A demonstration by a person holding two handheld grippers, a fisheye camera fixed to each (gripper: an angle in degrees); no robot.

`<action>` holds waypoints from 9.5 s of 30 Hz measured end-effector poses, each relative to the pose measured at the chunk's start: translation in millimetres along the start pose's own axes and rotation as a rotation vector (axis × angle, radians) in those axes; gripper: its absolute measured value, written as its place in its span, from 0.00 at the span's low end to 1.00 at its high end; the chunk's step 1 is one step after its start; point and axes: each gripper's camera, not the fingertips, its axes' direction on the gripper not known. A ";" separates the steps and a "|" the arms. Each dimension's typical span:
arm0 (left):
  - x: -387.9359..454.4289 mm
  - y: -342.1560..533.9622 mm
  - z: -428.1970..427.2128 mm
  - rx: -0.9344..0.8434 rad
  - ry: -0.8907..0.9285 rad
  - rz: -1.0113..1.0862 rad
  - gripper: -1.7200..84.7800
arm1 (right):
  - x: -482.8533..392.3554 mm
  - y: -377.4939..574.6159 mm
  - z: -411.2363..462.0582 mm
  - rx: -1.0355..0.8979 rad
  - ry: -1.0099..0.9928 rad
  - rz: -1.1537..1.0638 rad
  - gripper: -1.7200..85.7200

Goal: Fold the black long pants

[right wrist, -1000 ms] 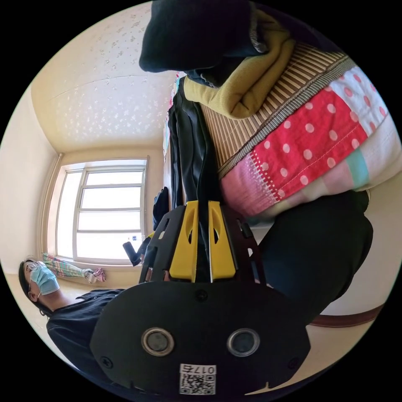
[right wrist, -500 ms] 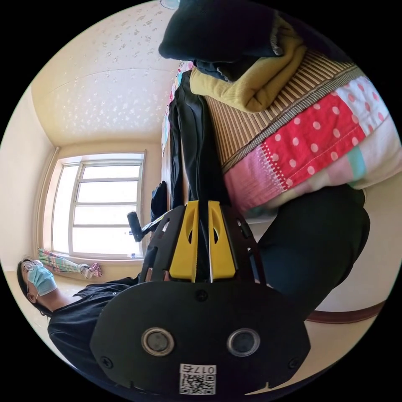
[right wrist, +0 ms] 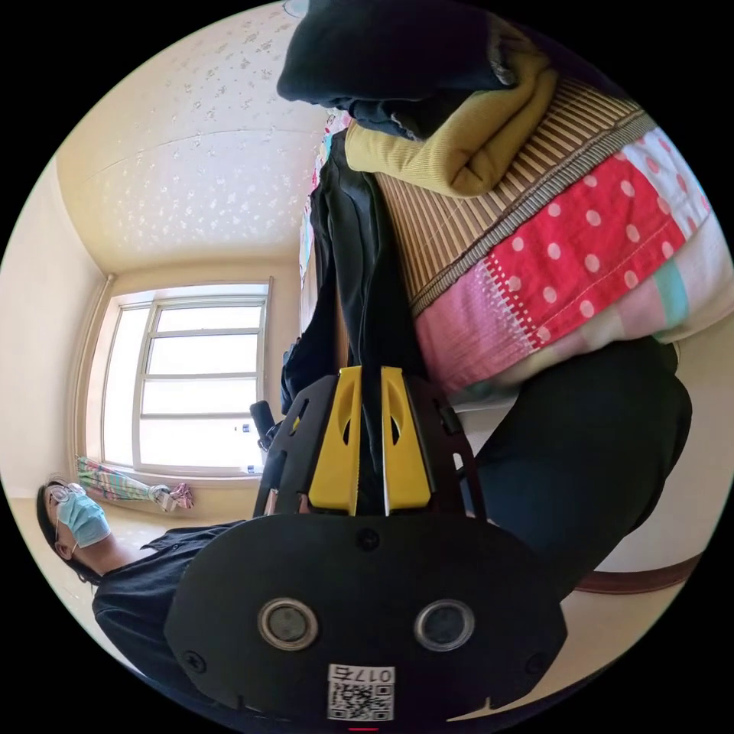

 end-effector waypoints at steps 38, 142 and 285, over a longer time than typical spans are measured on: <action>-99.4 44.7 -72.2 0.291 -0.568 -0.362 0.03 | 10.0 -25.4 -9.9 0.014 0.109 0.015 0.04; -118.4 -68.8 -122.4 -0.108 0.447 0.122 0.02 | -102.7 -527.1 540.5 0.328 1.393 -0.810 0.06; -67.3 -105.6 -81.5 0.215 -0.152 -0.228 0.09 | -16.7 -226.8 288.6 -0.287 0.080 -0.304 0.05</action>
